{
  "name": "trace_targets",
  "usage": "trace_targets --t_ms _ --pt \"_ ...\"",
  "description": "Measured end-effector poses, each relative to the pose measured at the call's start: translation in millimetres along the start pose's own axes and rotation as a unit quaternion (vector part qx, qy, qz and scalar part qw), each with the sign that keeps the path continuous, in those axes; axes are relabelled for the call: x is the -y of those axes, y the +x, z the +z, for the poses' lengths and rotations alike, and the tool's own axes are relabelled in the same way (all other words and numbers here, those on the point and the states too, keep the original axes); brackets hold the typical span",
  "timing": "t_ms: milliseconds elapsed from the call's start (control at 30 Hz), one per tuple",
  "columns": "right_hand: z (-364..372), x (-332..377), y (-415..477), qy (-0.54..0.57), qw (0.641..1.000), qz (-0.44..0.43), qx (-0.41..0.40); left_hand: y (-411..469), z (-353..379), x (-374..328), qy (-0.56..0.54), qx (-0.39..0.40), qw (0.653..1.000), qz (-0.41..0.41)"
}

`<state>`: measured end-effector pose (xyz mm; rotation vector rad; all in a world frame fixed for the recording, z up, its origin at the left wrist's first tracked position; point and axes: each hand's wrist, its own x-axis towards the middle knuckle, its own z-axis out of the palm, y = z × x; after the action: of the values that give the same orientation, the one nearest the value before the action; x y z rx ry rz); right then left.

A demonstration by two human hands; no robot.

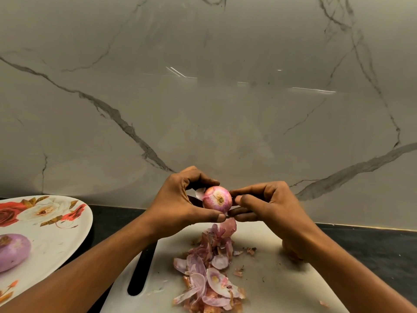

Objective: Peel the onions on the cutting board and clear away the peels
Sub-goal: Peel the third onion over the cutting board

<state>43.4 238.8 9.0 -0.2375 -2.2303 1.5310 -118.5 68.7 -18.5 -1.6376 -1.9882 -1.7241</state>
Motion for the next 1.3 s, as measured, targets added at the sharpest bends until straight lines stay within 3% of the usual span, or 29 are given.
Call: trace_targets --t_ms 467,733,867,1300 --pt "0.2 -0.2 -3.1 0.023 0.999 0.012 0.022 -3.2 4.7 -2.9 0.024 0.017 0.999 0.014" --pt "0.8 -1.9 -1.1 0.016 1.0 -0.008 -0.024 -2.1 2.3 -8.4 -0.033 0.006 0.999 0.003" --pt "-0.4 1.2 -0.9 0.041 0.999 0.013 -0.024 -1.4 2.6 -7.1 0.001 -0.009 1.0 0.011" --pt "5.4 -3.9 -3.3 -0.06 0.998 0.015 -0.009 -5.6 9.8 -9.2 0.155 -0.034 0.976 0.148"
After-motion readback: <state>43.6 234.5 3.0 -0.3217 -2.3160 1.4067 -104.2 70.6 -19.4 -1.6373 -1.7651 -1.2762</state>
